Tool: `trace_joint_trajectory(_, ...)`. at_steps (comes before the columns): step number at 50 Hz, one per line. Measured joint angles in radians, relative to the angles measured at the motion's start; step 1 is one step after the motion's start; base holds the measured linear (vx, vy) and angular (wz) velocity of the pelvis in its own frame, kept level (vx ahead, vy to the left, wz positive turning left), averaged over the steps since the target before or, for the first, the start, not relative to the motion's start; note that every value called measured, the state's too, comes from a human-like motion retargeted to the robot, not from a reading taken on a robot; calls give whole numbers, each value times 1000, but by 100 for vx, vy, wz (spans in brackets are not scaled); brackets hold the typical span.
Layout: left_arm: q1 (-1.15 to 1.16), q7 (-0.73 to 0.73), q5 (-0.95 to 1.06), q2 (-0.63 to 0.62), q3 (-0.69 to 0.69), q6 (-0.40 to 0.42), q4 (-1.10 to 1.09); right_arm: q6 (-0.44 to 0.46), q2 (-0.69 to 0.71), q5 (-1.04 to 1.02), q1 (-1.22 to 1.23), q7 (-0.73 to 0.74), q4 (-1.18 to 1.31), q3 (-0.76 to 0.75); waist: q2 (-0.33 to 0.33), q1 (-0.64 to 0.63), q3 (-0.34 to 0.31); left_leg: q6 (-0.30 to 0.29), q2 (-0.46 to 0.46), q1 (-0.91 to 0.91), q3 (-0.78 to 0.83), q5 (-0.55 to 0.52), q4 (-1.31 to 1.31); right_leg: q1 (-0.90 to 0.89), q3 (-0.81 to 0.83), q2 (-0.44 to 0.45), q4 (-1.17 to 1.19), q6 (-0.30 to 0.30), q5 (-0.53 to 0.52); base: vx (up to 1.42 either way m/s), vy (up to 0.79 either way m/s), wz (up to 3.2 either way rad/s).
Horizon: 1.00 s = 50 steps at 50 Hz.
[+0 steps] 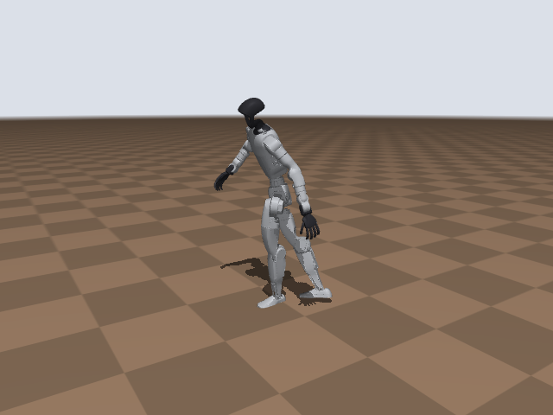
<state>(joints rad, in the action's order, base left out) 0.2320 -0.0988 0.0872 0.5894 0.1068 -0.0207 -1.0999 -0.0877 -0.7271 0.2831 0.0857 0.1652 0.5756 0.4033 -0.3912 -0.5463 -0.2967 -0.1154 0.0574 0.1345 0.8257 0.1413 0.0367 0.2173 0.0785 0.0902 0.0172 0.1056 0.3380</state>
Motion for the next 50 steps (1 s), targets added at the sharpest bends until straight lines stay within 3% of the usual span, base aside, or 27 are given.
trace_joint_trajectory(3, 32, 70, -71, -7, -32, 3, 60, 8, 34, -54, -108, -28, 30, -75, 77, 77, 56, 25, -125, 3, -33, 66, -136, 16, 169, -91, 57, -63, -28, 45, -23, 52)
trace_joint_trajectory(5, 34, 81, -67, 10, -66, -2, 98, 13, 61, -84, -171, -14, 59, -116, 131, 119, 89, 8, -163, -28, -70, 59, -101, -16, 194, -142, 127, -77, -23, 40, -21, 70)
trace_joint_trajectory(12, -60, -72, -101, 104, -161, 36, 192, 39, 178, -121, -310, -22, 218, -233, 271, 349, 130, -17, -221, -37, -257, 22, -48, -238, -42, -277, 278, -1, -37, 31, -27, 138)
trace_joint_trajectory(21, -242, -197, 83, 192, -163, 129, 343, 93, 265, -163, -315, -125, 367, -243, 351, 563, 44, -43, -270, -62, -449, 16, -80, -336, -276, -434, -14, 94, -137, 23, -47, 123)
trace_joint_trajectory(25, -239, -226, 125, 170, -139, 162, 425, 89, 281, -145, -336, -124, 370, -281, 367, 616, 18, -68, -316, -108, -492, 23, -113, -337, -203, -422, -73, 125, -154, 25, -60, 65)
trace_joint_trajectory(27, -217, -206, 59, 175, -135, 156, 481, 76, 291, -127, -349, -95, 366, -302, 363, 636, 17, -69, -338, -114, -517, 21, -149, -310, -164, -413, -63, 101, -180, 24, -69, 66)
trace_joint_trajectory(30, -180, -112, -121, 207, -136, 138, 560, 47, 309, -106, -364, -40, 369, -319, 361, 647, 20, -61, -396, -92, -511, -17, -254, -269, -133, -386, -7, 47, -105, 22, -72, 57)
trace_joint_trajectory(33, -151, -17, -230, 199, -160, 120, 583, 44, 299, -128, -331, -20, 408, -300, 340, 643, 17, -13, -433, -23, -470, -75, -457, -240, -127, -361, 48, 27, -67, 17, -69, 27)
trace_joint_trajectory(38, -103, 112, -150, 139, -213, 76, 524, 71, 254, -151, -281, -24, 414, -277, 262, 599, 37, 62, -315, 121, -527, -24, -664, -201, -146, -353, 53, 46, -84, 15, -58, -17)
trace_joint_trajectory(44, -81, 77, -155, 111, -222, 69, 377, 32, 199, -89, -240, 23, 338, -225, 238, 498, 42, 37, -187, 200, -413, -119, -443, -172, -181, -256, 18, 22, -96, 10, -50, -39)
trace_joint_trajectory(48, -49, 8, -216, 59, -191, 100, 237, 8, 134, -159, -176, 9, 298, -162, 265, 443, 33, -5, -130, 212, -289, -117, -309, -125, -225, -148, -4, 33, -102, 15, -43, -73)
trace_joint_trajectory(50, -46, -12, -152, 37, -184, 91, 188, 15, 92, -192, -124, -8, 270, -121, 265, 409, 31, -22, -57, 185, -223, -153, -181, -118, -258, -111, -18, 64, -115, 17, -40, -90)
